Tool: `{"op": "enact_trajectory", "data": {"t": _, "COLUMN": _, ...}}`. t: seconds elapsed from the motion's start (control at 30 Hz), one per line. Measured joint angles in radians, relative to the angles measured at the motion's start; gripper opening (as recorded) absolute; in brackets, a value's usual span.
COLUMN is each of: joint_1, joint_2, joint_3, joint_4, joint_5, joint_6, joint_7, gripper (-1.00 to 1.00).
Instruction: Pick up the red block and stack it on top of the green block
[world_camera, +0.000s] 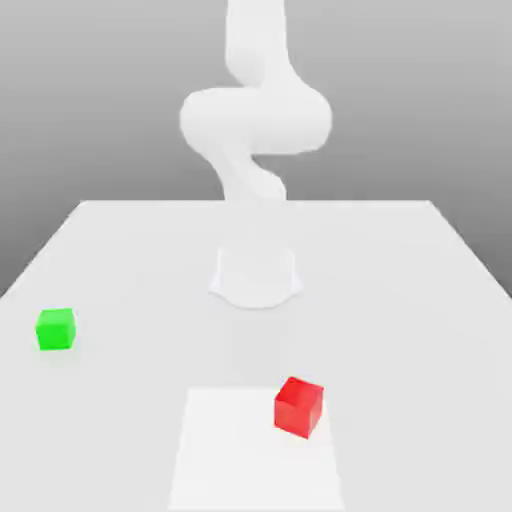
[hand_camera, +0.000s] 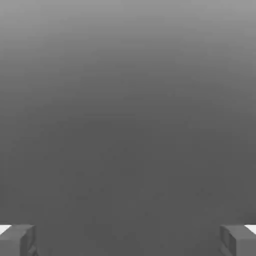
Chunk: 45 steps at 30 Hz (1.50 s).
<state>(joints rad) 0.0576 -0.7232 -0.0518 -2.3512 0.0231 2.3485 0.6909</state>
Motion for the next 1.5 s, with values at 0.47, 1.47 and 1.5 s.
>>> {"op": "enact_trajectory", "data": {"t": 0.47, "joint_1": 0.266, "joint_2": 0.456, "joint_3": -0.164, "joint_4": -0.29, "joint_5": 0.099, "joint_6": 0.275, "joint_7": -0.597, "gripper": 0.0}}
{"op": "enact_trajectory", "data": {"t": 1.47, "joint_1": 0.233, "joint_2": 0.941, "joint_3": -0.047, "joint_4": -0.432, "joint_5": 0.123, "joint_6": 0.652, "joint_7": -0.941, "gripper": -1.0}}
{"op": "enact_trajectory", "data": {"t": 1.5, "joint_1": 0.241, "joint_2": 0.924, "joint_3": -0.058, "joint_4": -0.433, "joint_5": 0.109, "joint_6": 0.638, "joint_7": -0.932, "gripper": -1.0}}
